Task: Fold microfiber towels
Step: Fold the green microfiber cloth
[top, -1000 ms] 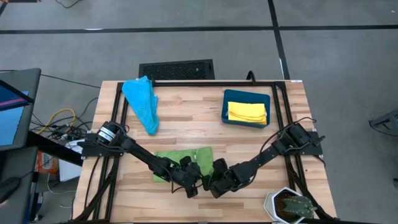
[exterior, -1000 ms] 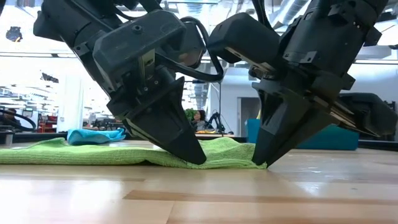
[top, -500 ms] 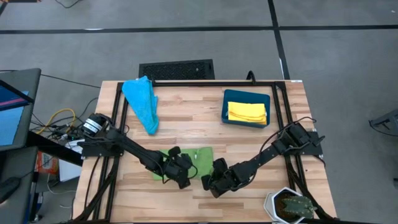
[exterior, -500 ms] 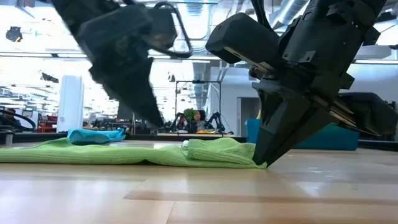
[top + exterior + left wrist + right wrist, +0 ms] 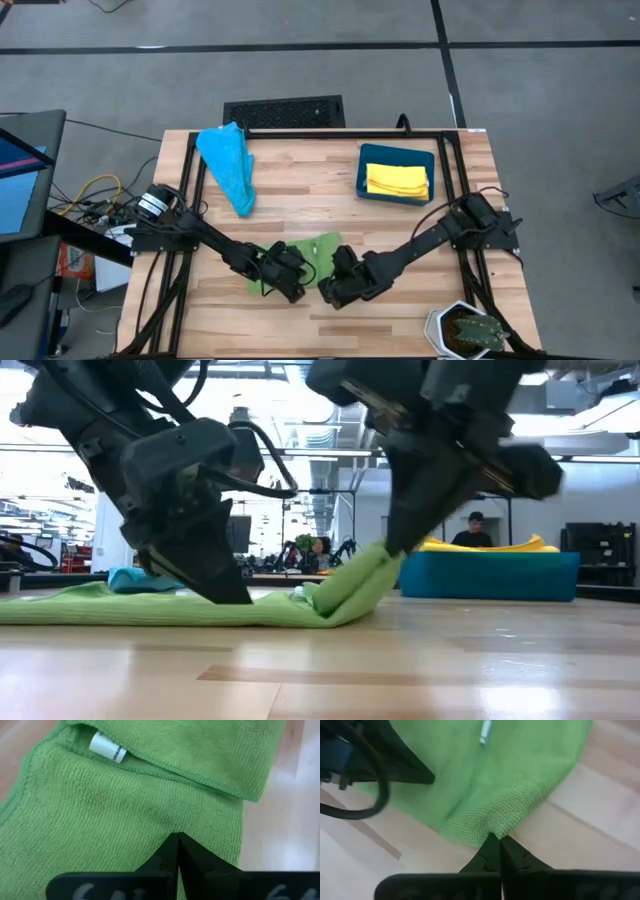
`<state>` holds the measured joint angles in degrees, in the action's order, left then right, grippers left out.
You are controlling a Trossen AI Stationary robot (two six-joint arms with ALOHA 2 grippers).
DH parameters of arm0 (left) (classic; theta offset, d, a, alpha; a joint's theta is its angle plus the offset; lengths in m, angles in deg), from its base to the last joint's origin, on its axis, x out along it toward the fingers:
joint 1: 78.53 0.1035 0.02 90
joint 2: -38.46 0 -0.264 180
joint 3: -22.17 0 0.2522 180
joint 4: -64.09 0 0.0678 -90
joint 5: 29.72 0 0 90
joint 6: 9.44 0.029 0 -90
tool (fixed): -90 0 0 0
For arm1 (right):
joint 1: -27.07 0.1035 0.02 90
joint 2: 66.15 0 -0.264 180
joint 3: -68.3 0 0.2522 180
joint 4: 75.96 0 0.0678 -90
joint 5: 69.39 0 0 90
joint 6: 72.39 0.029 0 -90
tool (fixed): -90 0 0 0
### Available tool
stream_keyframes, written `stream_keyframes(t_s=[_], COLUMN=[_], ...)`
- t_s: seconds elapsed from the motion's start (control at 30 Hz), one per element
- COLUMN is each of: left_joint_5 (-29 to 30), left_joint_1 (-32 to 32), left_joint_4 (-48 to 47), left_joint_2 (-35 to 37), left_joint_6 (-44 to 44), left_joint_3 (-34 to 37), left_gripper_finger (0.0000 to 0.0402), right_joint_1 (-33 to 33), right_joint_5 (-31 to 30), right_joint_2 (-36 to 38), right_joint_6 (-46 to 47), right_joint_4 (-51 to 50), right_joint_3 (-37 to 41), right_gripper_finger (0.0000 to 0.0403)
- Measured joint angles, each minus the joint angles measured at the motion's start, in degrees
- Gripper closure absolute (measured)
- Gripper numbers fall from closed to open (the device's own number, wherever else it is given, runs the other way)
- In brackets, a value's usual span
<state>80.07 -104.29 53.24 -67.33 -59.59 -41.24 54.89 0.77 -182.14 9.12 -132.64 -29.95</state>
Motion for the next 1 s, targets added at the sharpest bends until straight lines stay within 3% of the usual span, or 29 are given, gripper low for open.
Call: stream_keyframes(t_s=[0.47, 0.7, 1.0], left_joint_5=[0.68, -4.37, -9.11], left_joint_1=[3.15, 5.97, 8.54], left_joint_4=[4.86, 16.72, 14.52], left_joint_2=[-1.06, -6.57, -3.34], left_joint_6=[3.49, 3.96, 5.50], left_joint_3=[0.16, -0.17, -0.04], left_gripper_finger=[0.0401, 0.0402, 0.0402], right_joint_1=[-1.58, -1.60, -1.61], right_joint_5=[0.85, 1.99, 1.90], right_joint_2=[0.07, 0.07, 0.07], right_joint_6=[-12.96, -15.57, -19.49], right_joint_4=[-1.17, -0.65, 0.95], right_joint_3=[-3.12, -3.10, -3.10], right_gripper_finger=[0.0393, 0.0392, 0.0392])
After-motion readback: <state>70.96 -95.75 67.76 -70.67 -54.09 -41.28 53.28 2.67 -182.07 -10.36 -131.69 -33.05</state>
